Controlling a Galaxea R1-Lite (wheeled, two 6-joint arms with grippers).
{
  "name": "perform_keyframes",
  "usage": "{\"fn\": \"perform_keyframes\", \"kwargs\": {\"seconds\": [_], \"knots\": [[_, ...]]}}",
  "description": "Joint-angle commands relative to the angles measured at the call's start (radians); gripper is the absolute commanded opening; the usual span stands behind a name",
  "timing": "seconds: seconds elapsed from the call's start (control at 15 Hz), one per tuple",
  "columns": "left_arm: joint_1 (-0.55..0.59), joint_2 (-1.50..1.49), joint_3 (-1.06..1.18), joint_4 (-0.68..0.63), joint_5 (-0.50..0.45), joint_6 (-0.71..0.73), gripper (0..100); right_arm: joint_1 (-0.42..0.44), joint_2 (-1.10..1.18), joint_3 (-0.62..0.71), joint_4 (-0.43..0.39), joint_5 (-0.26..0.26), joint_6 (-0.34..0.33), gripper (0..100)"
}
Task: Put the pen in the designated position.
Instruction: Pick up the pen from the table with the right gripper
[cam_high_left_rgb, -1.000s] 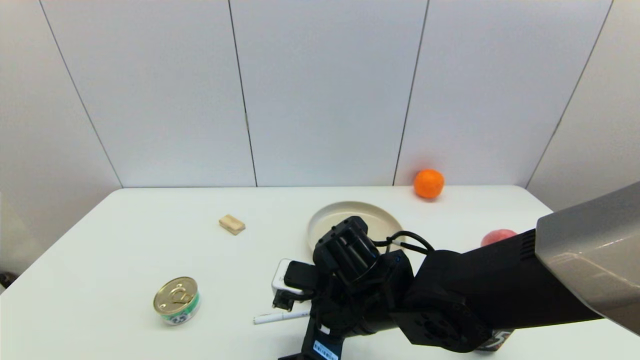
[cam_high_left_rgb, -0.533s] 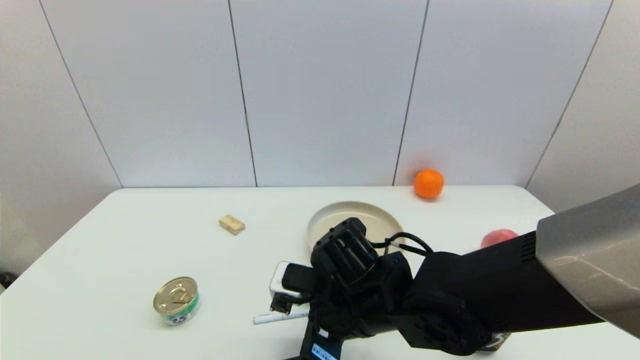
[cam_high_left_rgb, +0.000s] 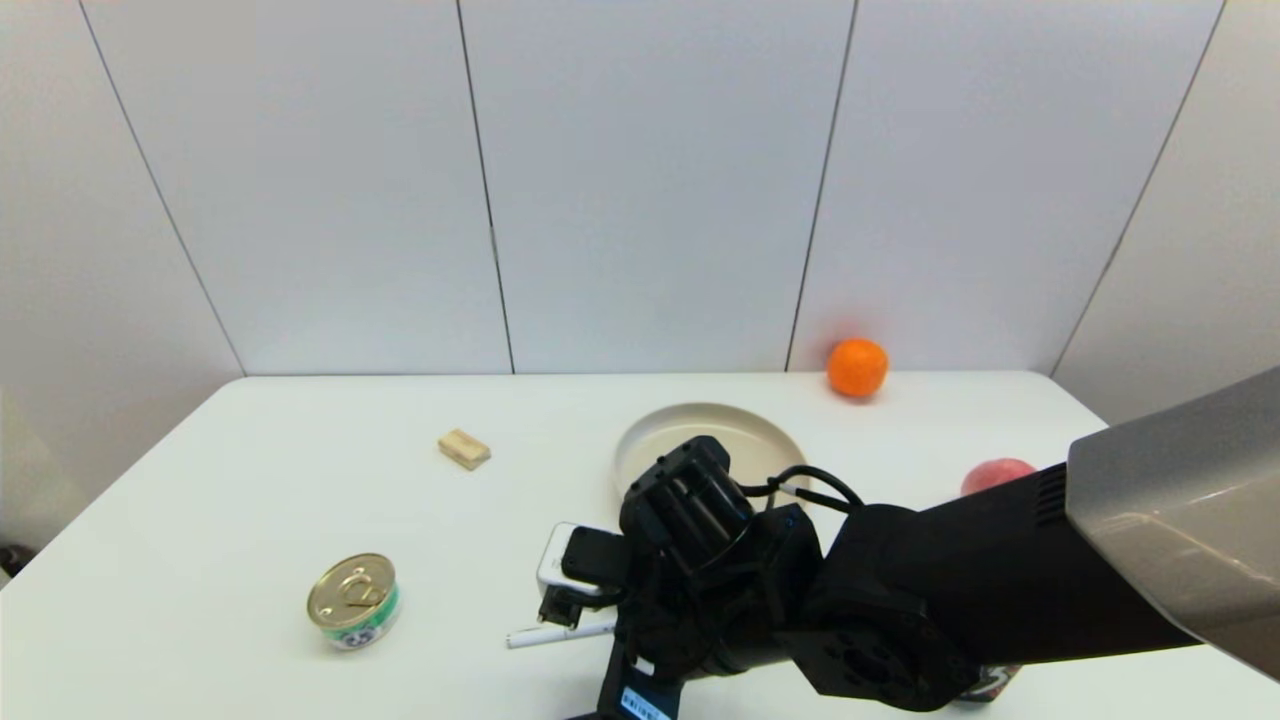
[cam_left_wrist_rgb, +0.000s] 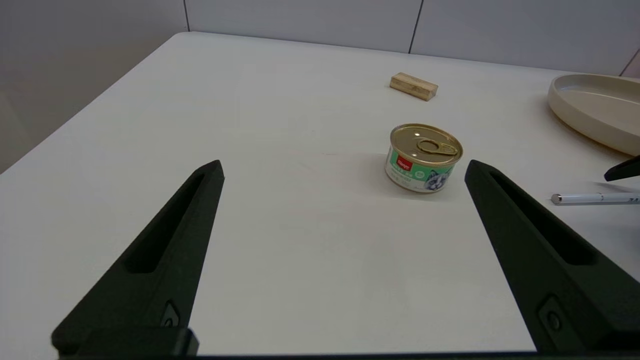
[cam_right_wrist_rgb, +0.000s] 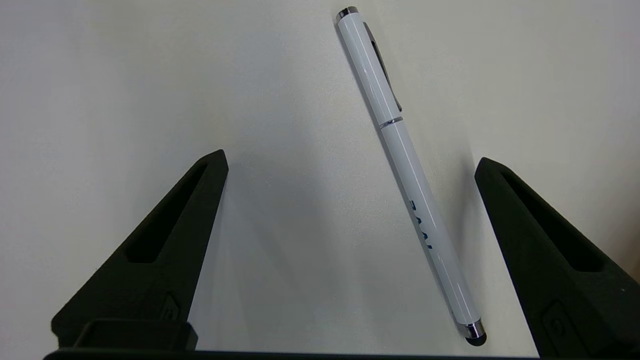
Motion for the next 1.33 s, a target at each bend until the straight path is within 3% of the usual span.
{"fn": "perform_keyframes", "kwargs": {"seconds": [0.07, 0.13, 0.4, 1.33], "knots": [[0.000, 0.000, 0.000, -0.003, 0.000, -0.001, 100, -0.002, 0.013, -0.003, 0.000, 0.000, -0.003, 100], [0.000, 0.000, 0.000, 0.000, 0.000, -0.001, 100, -0.002, 0.013, -0.008, 0.001, 0.000, -0.003, 0], [0.000, 0.000, 0.000, 0.000, 0.000, -0.001, 100, -0.001, 0.016, -0.011, 0.001, -0.025, 0.017, 0], [0.000, 0.000, 0.000, 0.000, 0.000, -0.001, 100, 0.001, 0.006, -0.025, 0.001, -0.026, 0.025, 0]]}}
